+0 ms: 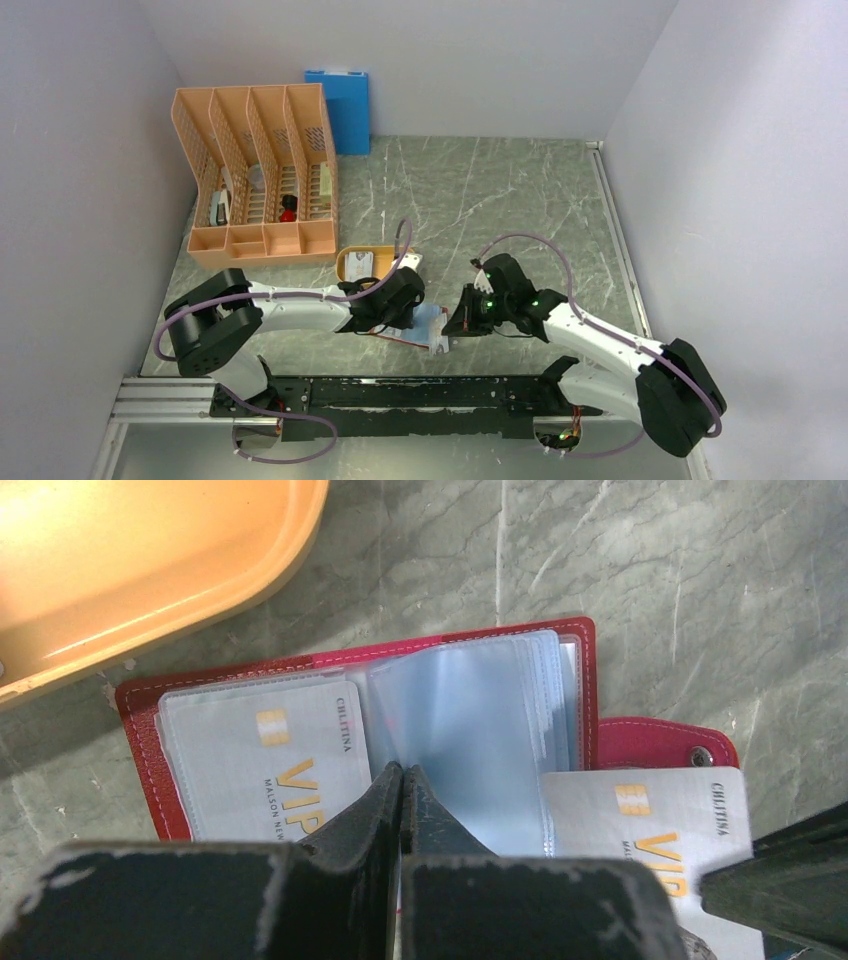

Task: Put the credit cards into the card holder
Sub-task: Turn over the card slot in the card holder.

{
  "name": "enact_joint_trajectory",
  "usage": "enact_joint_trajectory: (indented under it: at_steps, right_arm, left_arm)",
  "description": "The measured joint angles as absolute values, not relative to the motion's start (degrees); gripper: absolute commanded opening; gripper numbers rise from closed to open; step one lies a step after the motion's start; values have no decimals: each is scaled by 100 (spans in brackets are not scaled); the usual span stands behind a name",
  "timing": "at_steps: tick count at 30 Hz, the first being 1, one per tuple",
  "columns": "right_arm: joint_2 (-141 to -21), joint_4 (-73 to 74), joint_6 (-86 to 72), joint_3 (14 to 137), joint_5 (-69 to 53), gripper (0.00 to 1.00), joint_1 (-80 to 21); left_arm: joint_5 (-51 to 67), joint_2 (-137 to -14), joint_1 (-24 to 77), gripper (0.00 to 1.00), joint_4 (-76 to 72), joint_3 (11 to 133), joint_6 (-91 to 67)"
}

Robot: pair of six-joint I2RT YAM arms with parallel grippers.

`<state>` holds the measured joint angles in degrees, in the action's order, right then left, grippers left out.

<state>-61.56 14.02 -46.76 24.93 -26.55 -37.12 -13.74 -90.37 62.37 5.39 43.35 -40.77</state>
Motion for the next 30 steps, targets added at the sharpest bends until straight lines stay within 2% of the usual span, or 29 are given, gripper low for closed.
enact_joint_trajectory:
  at_steps: [6,30]
  right_arm:
    - [-5747,1404,-4766,2475,-2593,0,-3708]
    - [-6101,1273,-4908,2469,-2709,0,-3632]
  left_arm:
    - [-1382,-9030,6237,5,537,4329,-4095]
    - [-1409,-8978,6237,5,530,4268,-4099]
